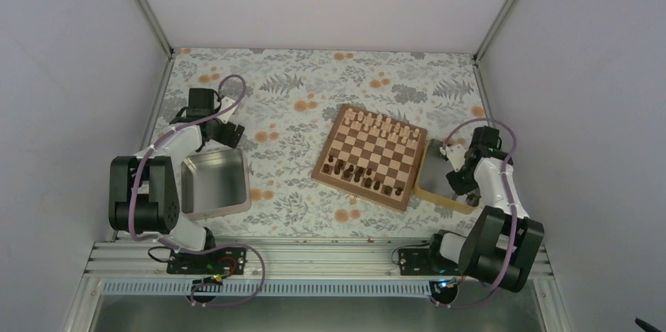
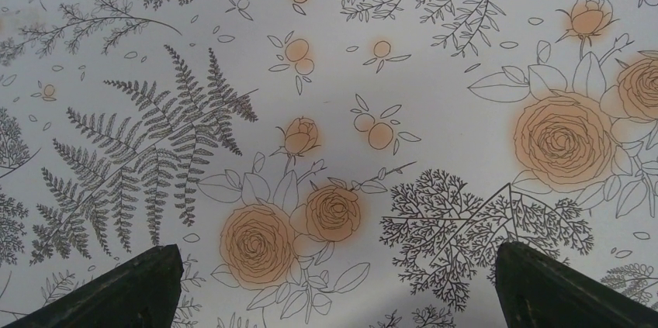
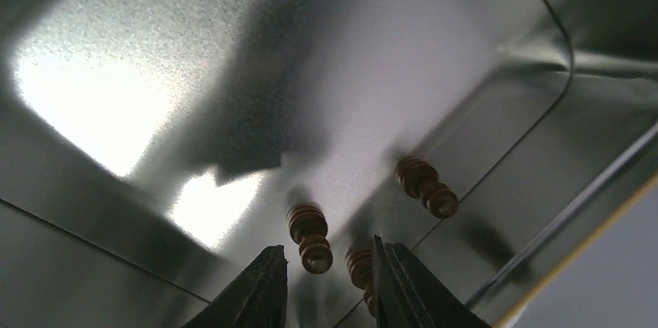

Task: Set up the chess pieces on the board
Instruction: Pick up the chess piece from the storage box.

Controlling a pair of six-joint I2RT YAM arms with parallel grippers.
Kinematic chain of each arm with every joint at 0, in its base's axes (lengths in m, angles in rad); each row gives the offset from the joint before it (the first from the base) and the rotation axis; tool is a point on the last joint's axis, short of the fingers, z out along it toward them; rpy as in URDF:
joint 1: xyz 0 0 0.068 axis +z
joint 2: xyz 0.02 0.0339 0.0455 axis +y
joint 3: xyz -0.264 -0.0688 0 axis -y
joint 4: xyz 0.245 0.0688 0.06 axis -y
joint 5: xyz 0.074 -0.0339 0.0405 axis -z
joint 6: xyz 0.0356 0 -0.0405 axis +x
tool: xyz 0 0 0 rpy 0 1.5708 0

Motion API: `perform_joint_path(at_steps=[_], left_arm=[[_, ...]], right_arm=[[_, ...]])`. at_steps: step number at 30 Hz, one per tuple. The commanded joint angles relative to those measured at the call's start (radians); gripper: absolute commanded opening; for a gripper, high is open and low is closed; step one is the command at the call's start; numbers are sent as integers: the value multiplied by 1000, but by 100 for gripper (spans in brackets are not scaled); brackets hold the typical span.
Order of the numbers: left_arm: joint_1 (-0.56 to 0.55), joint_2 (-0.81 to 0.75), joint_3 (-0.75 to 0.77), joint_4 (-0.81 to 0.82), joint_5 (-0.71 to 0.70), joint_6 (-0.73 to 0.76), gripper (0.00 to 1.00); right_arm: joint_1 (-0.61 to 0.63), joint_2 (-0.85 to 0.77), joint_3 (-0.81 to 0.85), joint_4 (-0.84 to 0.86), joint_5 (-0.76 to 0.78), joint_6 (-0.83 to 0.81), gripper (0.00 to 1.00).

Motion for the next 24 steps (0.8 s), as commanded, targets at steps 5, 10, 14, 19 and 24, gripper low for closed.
perform_joint_path(at_steps=[5,10,14,19,24], left_arm=[[3,7,-4,20,-7,15,100],[3,-4,-4,18,-1,14,100],[3,-14,-10,18,-5,14,100],[3,-15,-9,19,-6,14,100],[4,-15,-10,22,-10,14,100]], right_arm=[[-18,35,-47,50,-13,-18,31],[-23,48,-71,69,-1,-17,31],[-26,61,-81,84,7,-19,31],[-32,99,-82,99,16,-16,28],[-37,104,-66,100,19,-13,19]])
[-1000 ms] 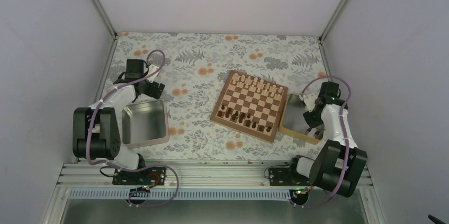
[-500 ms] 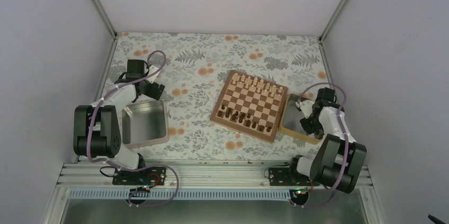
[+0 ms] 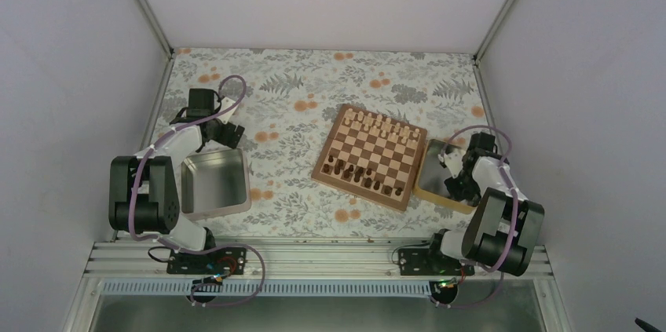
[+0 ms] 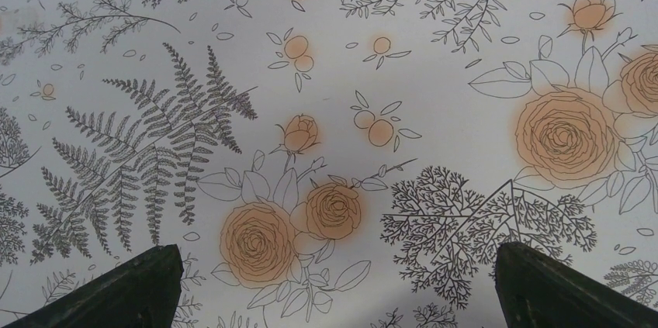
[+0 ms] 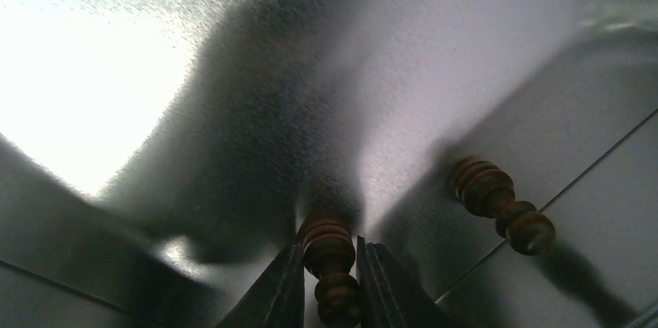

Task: Set up the chess pieces on the board
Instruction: Pick up the chess piece from the storage box, then place the chess piece on the chessboard.

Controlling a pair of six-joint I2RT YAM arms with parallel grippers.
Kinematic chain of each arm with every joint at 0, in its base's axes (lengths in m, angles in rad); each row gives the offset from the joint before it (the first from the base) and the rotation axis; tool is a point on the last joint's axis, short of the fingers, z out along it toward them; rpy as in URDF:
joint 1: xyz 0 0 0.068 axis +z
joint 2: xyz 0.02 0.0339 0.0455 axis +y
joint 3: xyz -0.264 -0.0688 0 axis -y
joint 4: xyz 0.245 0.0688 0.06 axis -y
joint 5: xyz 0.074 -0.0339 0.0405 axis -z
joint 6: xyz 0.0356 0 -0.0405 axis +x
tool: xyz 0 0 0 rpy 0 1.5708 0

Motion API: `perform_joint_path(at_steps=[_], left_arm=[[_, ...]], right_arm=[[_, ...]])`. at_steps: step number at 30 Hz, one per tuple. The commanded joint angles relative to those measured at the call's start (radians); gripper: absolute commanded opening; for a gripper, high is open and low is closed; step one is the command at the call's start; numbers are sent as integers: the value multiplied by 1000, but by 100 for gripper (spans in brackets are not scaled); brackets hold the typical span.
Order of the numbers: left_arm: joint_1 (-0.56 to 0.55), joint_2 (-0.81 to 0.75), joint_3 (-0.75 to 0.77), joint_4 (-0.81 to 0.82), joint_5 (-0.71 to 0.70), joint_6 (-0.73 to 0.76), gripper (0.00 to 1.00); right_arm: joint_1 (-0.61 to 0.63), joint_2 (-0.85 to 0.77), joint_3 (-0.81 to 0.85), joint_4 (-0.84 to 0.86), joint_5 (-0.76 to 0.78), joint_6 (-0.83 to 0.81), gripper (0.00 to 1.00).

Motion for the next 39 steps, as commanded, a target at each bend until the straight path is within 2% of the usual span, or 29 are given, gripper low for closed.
perform_joint_path(at_steps=[1,7,18,26,39], left_arm=[[3,-17,-7,21,-5,7,100],[3,-17,-6,21,-6,6,100],[4,-13,-4,21,-11,7,100],[3,-22,0,14,-14,6,100],[3,-50,15,-1,-10,-3,100]], right_arm=[[-12,-1,16,12,7,-1,17],[-12,-47,82,-25,-9,-4,12],[21,-58,252,-164,-117,-23,12],[212,-42,337,-280,-225,-17,12],[574,123,461,-286,-247,99,13]])
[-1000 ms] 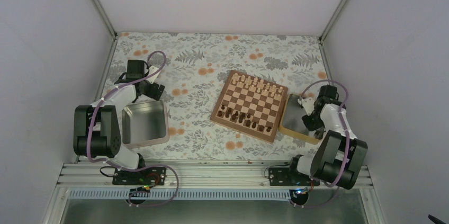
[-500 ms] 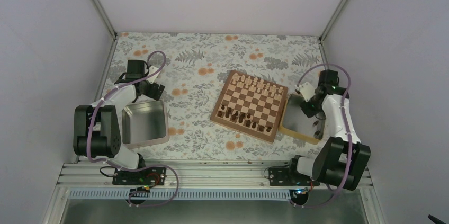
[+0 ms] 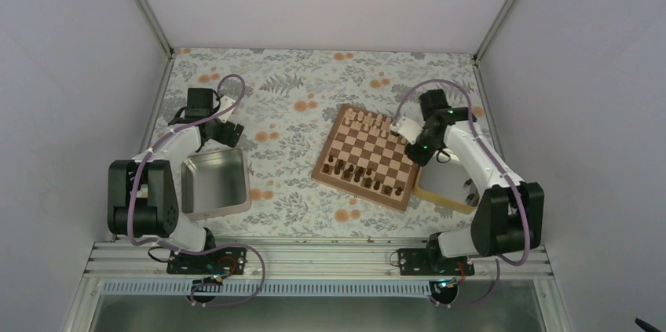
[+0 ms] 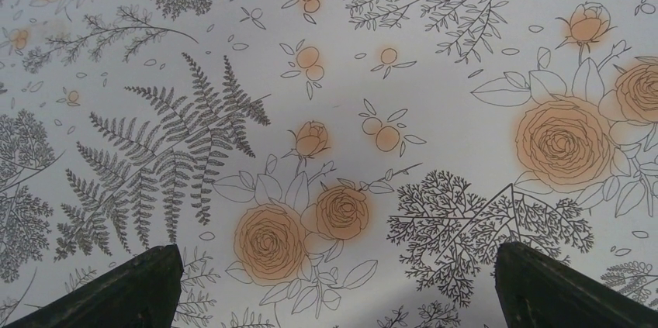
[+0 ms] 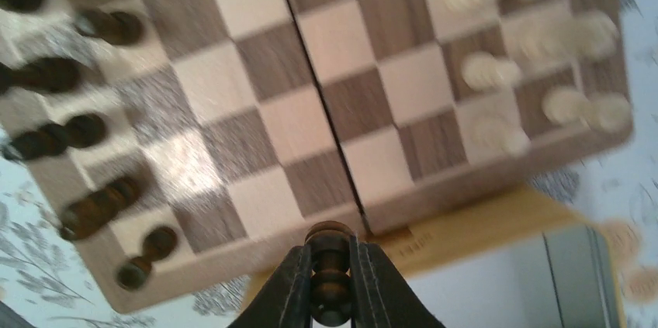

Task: Set up the chess pieces on the board
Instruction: Place the chess piece on the chessboard.

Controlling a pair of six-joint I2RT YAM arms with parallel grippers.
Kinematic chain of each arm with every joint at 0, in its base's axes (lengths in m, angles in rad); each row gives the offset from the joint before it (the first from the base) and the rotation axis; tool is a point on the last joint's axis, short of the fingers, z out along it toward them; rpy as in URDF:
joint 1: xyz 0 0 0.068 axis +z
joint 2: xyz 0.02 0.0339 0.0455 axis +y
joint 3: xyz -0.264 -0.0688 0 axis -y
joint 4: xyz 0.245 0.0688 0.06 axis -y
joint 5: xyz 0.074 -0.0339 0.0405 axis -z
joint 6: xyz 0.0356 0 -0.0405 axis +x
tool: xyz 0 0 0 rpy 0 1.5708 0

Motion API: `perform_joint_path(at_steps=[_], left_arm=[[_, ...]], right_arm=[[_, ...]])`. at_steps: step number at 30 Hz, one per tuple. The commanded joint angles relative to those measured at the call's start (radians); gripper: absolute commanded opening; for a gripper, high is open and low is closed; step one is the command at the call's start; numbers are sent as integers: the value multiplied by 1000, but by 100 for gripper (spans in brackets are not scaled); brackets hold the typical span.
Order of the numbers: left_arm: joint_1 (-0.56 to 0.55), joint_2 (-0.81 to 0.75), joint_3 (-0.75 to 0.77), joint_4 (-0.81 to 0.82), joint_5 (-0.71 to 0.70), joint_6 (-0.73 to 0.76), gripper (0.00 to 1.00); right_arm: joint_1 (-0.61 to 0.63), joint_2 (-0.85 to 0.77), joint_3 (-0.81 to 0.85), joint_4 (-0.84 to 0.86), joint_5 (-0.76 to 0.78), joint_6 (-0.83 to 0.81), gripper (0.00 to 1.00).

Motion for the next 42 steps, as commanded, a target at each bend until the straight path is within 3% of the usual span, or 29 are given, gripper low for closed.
perform_joint_path(at_steps=[1,8,17,42], left_arm=[[3,-29,19,-1,-1,-3,100],[4,-38,21,-3,2,-5,100],[2,-38,21,-1,7,-5,100],[4,-47,21,-6,9,-5,100]], right_arm=[[107,52,47,-2,-38,60,13],[237,159,65,32,-34,109,13],[311,197,43,49,-44,141,13],[355,141,-51,40,-36,184,14]])
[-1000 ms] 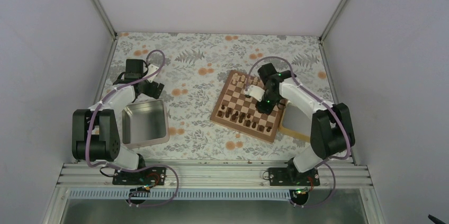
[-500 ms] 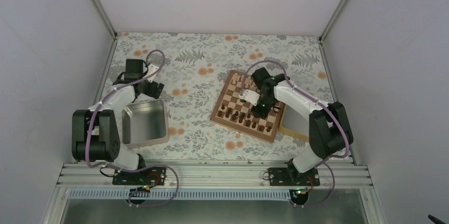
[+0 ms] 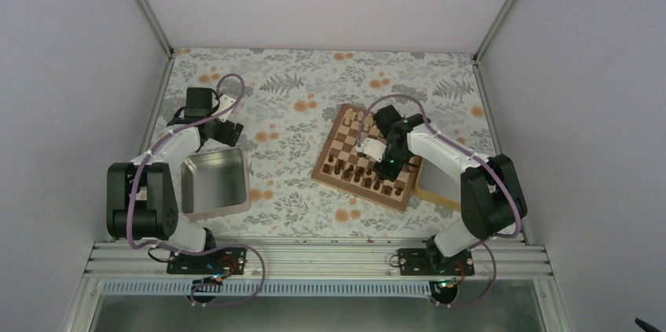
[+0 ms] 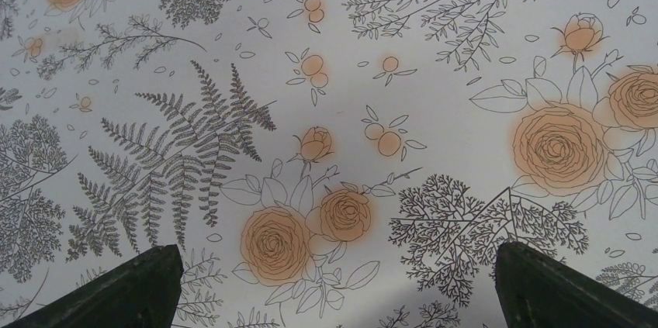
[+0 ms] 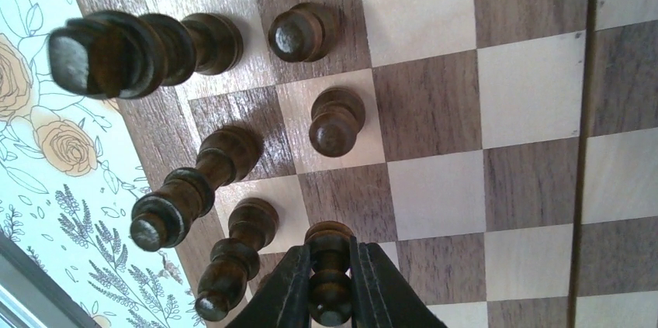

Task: Set up the chess pieces on the board
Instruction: Place the chess piece on the chessboard.

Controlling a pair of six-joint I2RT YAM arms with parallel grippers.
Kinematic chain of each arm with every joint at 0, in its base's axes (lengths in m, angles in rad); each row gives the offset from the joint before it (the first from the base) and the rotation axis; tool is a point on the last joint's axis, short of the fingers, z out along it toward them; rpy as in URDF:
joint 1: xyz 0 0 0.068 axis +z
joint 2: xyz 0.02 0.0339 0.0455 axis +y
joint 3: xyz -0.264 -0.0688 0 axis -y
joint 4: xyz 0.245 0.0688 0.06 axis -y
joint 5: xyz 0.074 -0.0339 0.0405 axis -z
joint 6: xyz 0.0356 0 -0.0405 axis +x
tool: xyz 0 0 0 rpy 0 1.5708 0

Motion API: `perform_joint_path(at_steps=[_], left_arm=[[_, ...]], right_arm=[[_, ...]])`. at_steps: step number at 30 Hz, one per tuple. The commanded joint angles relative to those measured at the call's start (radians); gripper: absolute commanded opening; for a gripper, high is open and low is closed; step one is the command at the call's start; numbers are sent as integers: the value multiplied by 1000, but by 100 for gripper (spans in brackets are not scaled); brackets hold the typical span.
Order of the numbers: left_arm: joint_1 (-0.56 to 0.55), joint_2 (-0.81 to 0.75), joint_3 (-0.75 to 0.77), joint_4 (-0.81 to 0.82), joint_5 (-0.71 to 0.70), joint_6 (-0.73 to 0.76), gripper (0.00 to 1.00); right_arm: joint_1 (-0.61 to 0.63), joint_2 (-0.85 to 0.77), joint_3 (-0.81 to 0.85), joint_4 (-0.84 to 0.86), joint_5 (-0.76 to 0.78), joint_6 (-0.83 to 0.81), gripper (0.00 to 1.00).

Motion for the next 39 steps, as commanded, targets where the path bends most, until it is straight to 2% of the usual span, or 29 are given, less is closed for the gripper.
perform_joint_path(at_steps=[1,24,35,39], left_arm=[[3,-26,19,-6,7,-5,100],[2,-28,19,-7,4,-6,100],[3,-29,22,-13,3,-6,100],[3,-27,25,-14,7,-5,100]], right_arm=[[15,-24,-17,1,-7,19,14],[13,-37,-8,23,33,28,22],[-21,-259,72,-129,29,29,23],[-128,-342,55,-179,95,18,24]])
